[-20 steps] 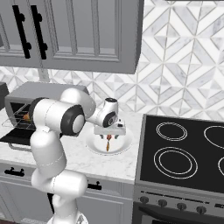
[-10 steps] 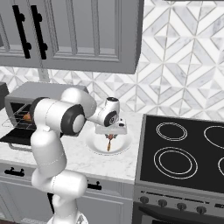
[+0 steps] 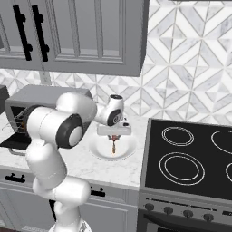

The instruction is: Pick up the kebab skewer and baguette bread, and place them inside the toaster oven. Close the toaster oven door and start by setting the timer.

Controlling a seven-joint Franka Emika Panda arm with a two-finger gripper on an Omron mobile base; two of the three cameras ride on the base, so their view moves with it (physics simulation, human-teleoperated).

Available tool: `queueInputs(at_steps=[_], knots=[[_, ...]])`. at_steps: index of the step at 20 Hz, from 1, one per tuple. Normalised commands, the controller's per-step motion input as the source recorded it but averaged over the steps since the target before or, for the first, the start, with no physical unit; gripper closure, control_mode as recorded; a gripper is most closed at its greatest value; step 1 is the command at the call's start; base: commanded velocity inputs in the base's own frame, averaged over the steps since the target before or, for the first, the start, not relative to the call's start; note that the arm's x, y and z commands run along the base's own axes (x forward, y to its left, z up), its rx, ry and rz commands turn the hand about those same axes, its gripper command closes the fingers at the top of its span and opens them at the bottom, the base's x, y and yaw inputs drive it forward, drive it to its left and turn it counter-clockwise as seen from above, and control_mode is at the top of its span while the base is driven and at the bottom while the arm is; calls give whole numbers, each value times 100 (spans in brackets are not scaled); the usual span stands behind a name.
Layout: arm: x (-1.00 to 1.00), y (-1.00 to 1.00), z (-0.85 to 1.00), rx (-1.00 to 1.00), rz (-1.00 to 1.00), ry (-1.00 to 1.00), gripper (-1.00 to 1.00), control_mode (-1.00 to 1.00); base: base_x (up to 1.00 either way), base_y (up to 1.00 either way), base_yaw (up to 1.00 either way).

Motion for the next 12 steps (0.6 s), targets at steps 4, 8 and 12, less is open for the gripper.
queueInputs(at_steps=[4,8,12], knots=[[-75,0,87,0,14,-1,100,-100,0,0,0],[-93,4,75,-1,13,0,100,-100,0,0,0],[-72,28,67,0,25,0,100,-100,0,0,0]])
